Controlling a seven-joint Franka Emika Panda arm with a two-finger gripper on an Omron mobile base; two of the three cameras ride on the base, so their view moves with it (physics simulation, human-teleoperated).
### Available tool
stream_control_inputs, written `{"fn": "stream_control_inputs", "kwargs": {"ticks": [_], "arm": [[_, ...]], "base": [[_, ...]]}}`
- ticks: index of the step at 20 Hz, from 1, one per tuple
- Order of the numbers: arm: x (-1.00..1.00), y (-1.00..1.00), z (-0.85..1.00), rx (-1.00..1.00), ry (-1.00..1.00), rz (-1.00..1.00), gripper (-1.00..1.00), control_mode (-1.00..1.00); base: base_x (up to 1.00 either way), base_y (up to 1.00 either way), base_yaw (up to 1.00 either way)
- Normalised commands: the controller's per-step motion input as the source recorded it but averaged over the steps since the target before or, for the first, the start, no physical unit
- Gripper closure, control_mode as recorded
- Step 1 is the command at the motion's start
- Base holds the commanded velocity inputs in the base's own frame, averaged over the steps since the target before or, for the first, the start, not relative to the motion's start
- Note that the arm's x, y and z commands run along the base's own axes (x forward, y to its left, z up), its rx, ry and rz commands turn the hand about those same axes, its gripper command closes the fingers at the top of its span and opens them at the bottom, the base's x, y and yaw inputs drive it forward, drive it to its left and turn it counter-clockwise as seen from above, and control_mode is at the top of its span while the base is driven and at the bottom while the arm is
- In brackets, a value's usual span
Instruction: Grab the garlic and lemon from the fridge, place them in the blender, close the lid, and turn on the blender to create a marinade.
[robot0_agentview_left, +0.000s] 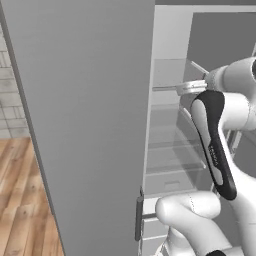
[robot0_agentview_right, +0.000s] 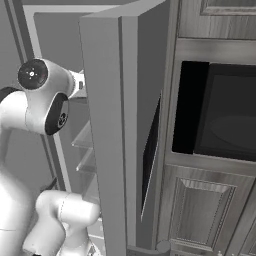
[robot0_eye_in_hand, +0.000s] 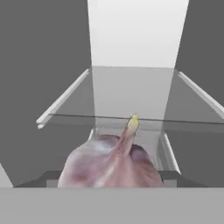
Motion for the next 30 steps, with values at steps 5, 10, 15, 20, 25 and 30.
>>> {"fn": "stream_control_inputs", "kwargs": {"ticks": [5,10,15,20,25,30], "arm": [[-0.88,0.39,-0.01,0.01,0.17,0.0,1.0,-1.0],[-0.25,0.47,-0.25,-0.01,0.24,0.0,1.0,-1.0],[-0.64,0.02,-0.06,0.02,0.07,0.0,1.0,-1.0],[0.0,0.0,0.0,0.0,0.0,0.0,1.0,1.0],[0.0,0.0,0.0,0.0,0.0,0.0,1.0,1.0],[0.0,0.0,0.0,0.0,0.0,0.0,1.0,1.0]], "base": [[0.0,0.0,0.0],[0.0,0.0,0.0],[0.0,0.0,0.0],[-0.94,0.42,0.07],[-0.35,1.0,0.32],[-0.02,1.0,0.45]]}}
